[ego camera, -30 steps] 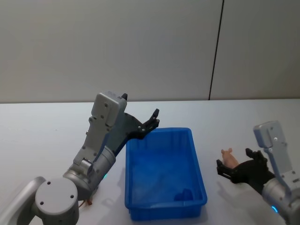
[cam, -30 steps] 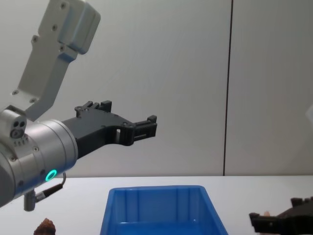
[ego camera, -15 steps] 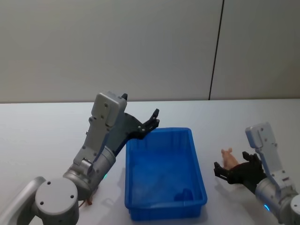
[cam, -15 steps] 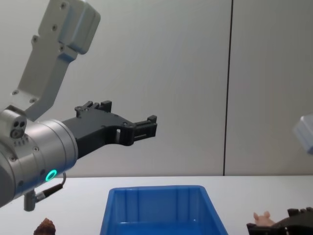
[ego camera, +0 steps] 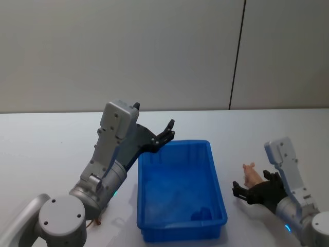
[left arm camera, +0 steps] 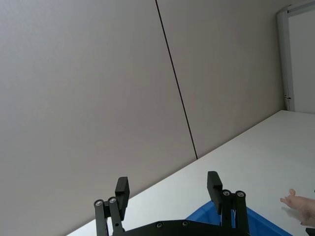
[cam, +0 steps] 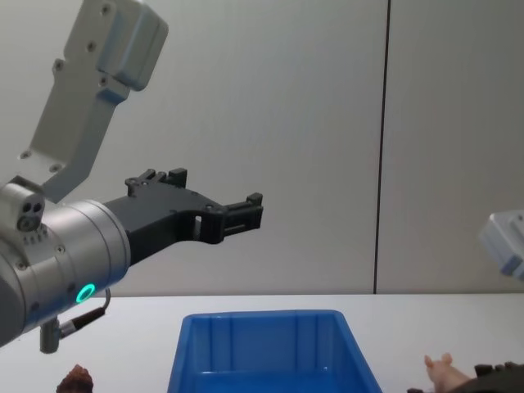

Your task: Pick up the two dolls from the table and place them into the box.

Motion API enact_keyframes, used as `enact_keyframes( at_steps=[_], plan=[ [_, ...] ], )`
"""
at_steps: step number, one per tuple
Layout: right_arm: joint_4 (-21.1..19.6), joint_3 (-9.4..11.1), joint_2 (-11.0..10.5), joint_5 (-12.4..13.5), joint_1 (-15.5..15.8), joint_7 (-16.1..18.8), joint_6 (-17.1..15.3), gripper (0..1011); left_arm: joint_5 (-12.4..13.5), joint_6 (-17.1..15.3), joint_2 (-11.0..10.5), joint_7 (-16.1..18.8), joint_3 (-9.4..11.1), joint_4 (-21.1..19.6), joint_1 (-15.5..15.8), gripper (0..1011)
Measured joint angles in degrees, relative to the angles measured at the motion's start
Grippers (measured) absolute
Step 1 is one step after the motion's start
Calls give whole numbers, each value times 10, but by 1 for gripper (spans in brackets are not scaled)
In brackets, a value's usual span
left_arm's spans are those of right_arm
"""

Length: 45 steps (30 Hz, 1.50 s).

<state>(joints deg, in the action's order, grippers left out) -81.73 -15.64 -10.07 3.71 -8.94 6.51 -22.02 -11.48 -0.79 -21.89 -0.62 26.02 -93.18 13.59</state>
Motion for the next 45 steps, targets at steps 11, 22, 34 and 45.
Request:
enact_keyframes(
  at_steps=[11,22,34,45],
  plan=[
    [17,-2,5,-1,-8,9,-2,965,0,0,0,0,0,0,0,1003],
    [25,-2,8,-1,-11,13,-3,704,0,0,0,0,0,0,0,1003],
    [28,-3,8,-1,-13,14,-3,489,0,0,0,0,0,0,0,1003],
    [22,0,4,0,-12,36,14,489,0,0,0,0,0,0,0,1004]
  ],
)
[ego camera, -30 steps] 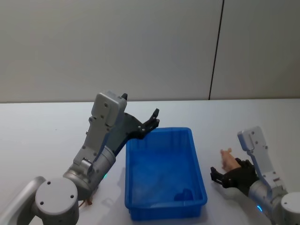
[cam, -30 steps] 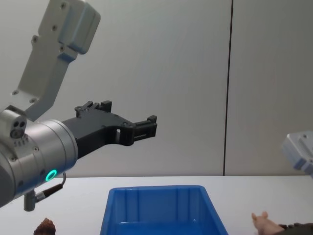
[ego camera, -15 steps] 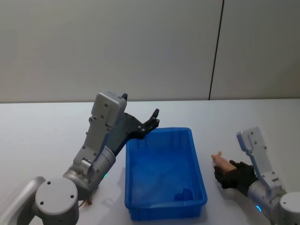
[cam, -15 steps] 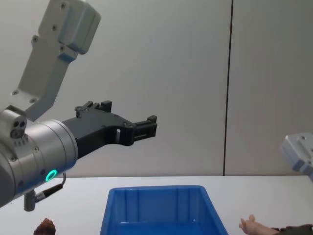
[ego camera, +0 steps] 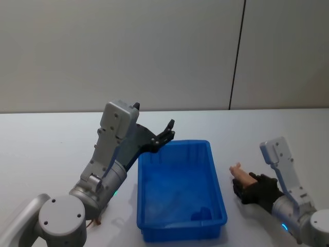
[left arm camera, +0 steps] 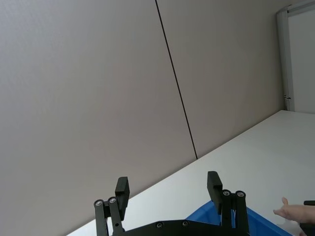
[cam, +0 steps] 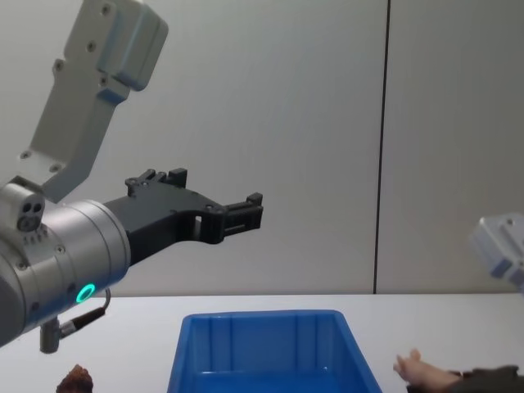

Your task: Pick up the two dolls from the table and place them into the box.

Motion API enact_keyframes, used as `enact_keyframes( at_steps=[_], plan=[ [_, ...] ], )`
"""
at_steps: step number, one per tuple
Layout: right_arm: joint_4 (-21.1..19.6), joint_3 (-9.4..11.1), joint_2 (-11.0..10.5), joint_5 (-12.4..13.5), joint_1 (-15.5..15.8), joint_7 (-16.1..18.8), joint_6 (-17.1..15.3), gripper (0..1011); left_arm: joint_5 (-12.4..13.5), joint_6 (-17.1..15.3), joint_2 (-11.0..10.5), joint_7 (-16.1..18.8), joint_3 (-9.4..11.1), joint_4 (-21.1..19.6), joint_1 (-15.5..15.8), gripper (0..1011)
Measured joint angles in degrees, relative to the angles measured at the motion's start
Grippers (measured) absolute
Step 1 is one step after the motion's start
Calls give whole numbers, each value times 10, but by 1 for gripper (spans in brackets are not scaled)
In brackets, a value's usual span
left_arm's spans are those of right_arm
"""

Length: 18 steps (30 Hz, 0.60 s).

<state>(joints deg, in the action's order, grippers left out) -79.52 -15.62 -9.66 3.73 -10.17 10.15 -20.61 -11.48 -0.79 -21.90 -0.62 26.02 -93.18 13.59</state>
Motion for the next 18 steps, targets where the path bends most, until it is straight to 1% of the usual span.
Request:
enact_keyframes(
  at_steps=[5,18],
  plan=[
    [-10,3,-5,1,0,21,20,489,0,0,0,0,0,0,0,1003],
    [-56,12,-18,2,-7,78,77,489,0,0,0,0,0,0,0,1004]
  ],
)
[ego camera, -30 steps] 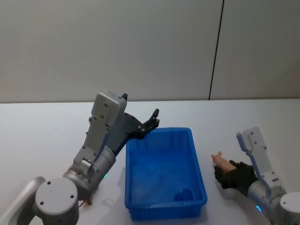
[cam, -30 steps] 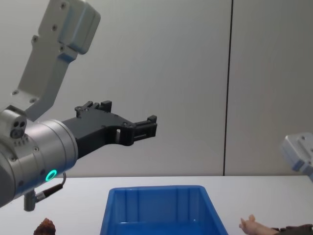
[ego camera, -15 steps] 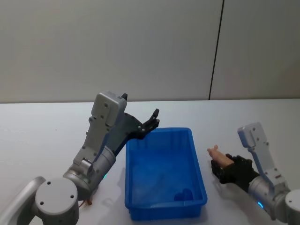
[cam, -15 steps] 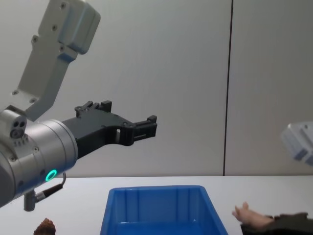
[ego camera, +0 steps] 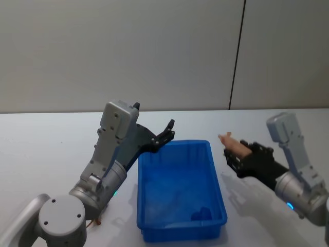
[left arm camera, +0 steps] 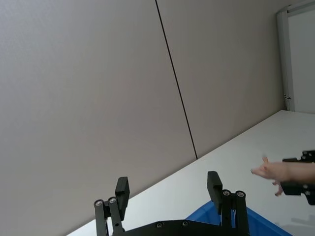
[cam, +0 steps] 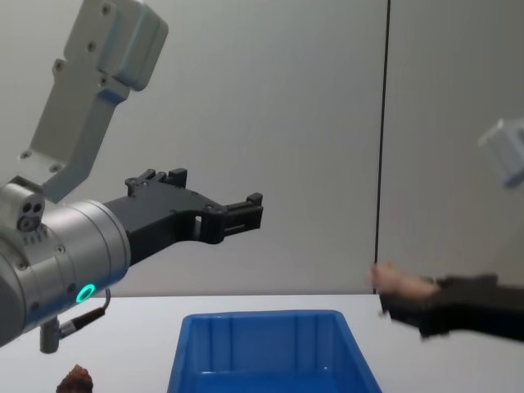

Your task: Pick up the two dolls from the table and place them into the box.

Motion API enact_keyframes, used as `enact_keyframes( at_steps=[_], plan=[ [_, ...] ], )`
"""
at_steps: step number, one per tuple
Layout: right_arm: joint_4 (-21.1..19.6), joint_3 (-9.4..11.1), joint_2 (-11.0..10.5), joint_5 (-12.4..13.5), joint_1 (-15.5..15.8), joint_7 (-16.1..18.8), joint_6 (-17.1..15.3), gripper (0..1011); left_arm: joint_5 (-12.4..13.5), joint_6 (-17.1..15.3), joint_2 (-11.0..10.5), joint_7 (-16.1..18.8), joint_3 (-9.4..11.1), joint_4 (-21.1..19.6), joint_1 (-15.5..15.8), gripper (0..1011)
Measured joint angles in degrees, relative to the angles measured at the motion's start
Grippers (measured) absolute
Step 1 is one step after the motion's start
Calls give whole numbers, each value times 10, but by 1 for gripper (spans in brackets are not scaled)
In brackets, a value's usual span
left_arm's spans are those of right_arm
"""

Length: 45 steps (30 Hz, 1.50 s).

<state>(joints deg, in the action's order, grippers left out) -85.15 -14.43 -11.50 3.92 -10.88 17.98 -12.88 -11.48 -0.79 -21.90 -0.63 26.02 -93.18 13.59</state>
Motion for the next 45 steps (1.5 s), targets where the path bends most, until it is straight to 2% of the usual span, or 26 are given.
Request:
enact_keyframes(
  at_steps=[10,17,20,28,33,41,45],
  plan=[
    [-36,2,-4,5,-19,61,36,489,0,0,0,0,0,0,0,1003],
    [-40,-1,-2,9,-34,106,36,489,0,0,0,0,0,0,0,1003],
    [-38,-5,1,10,-45,134,24,489,0,0,0,0,0,0,0,1004],
    [-22,-15,9,4,-66,177,-11,489,0,0,0,0,0,0,0,1004],
    [0,-24,17,-11,-83,200,-51,489,0,0,0,0,0,0,0,1003],
    [27,-35,25,-26,-97,209,-84,489,0,0,0,0,0,0,0,1003],
    [40,-39,29,-33,-103,211,-98,580,0,0,0,0,0,0,0,1003]
  ],
)
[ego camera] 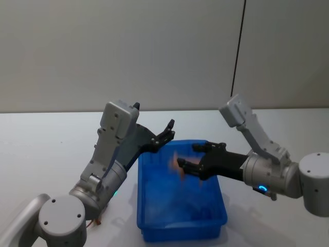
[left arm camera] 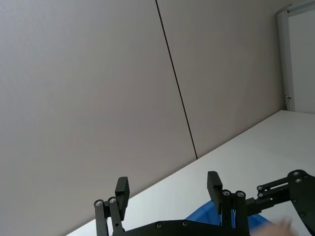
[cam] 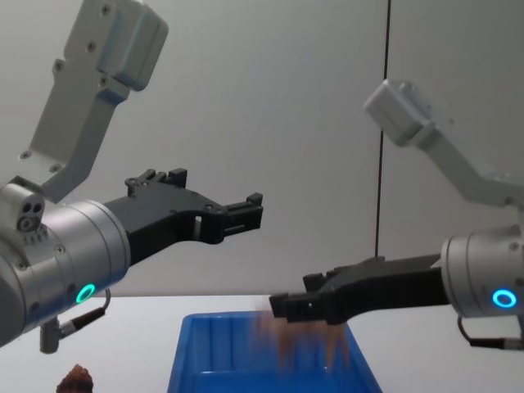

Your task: Pick up the two dolls from the table and place them into the box.

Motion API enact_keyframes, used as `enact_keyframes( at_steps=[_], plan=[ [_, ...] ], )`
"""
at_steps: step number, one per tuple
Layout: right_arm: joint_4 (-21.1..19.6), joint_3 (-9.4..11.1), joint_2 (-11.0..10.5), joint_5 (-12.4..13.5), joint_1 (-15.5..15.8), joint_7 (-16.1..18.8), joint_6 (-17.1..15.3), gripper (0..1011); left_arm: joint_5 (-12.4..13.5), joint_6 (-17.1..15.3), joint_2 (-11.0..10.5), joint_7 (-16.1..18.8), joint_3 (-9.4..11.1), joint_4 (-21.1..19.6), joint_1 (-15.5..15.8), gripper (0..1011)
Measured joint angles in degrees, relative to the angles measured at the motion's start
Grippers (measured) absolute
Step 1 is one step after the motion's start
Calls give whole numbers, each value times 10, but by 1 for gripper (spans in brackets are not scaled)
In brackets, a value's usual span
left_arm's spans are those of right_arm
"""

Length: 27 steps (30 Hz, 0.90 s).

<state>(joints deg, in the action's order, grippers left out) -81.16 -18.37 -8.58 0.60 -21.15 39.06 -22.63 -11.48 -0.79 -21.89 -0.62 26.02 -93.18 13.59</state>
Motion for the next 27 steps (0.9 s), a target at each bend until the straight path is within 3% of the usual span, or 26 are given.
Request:
enact_keyframes(
  at_steps=[13,27],
  plan=[
    [19,-7,5,-9,-9,3,-19,967,0,0,0,0,0,0,0,1004],
    [1,11,-10,15,-2,-28,5,1001,0,0,0,0,0,0,0,1004]
  ],
)
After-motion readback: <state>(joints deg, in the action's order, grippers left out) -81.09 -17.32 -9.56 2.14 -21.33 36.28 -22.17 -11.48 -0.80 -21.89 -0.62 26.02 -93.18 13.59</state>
